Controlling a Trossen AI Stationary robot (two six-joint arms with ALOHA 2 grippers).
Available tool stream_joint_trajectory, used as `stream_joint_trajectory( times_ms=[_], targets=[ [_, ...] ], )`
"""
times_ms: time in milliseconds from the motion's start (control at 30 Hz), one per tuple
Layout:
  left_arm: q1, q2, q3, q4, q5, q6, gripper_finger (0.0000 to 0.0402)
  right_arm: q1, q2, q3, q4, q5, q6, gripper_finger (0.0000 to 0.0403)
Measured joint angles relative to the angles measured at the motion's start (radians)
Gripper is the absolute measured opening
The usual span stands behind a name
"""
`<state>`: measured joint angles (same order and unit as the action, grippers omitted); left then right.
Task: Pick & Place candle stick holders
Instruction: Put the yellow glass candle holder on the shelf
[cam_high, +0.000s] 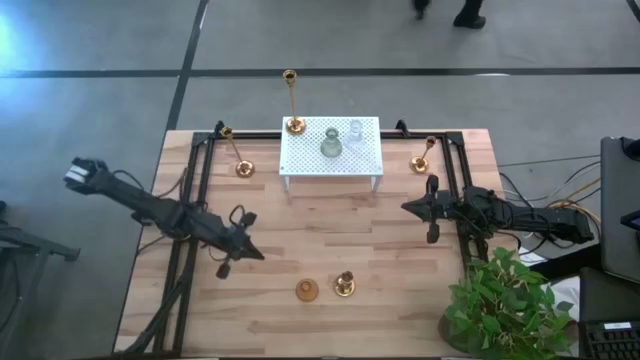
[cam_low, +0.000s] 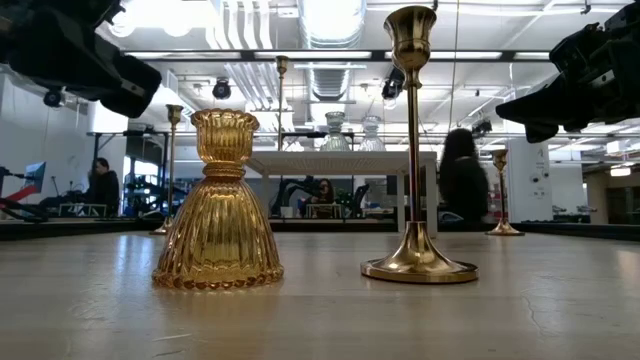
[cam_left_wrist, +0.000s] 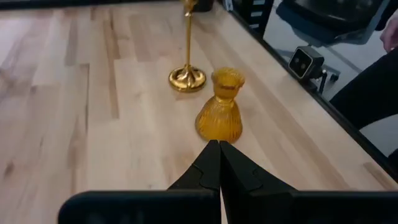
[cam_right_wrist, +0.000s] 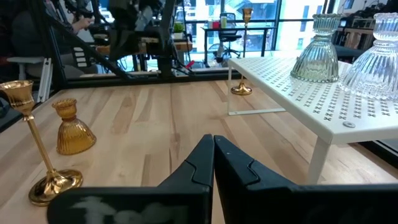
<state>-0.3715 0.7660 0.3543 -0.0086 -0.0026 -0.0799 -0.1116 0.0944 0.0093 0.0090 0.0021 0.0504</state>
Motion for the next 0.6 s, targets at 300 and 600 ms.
stream_joint_trajectory(
  times_ms=[300, 600],
  targets=[
    [-0.006, 0.203, -0.003, 0.193, 0.081, 0.084, 0.0002, 0.000, 0.000, 0.000, 0.000, 0.000, 0.000, 0.0009],
    [-0.005, 0.378, 0.030, 0.335, 0.090, 0.107, 0.0020, 0.000, 0.000, 0.000, 0.000, 0.000, 0.000, 0.0009]
  ],
)
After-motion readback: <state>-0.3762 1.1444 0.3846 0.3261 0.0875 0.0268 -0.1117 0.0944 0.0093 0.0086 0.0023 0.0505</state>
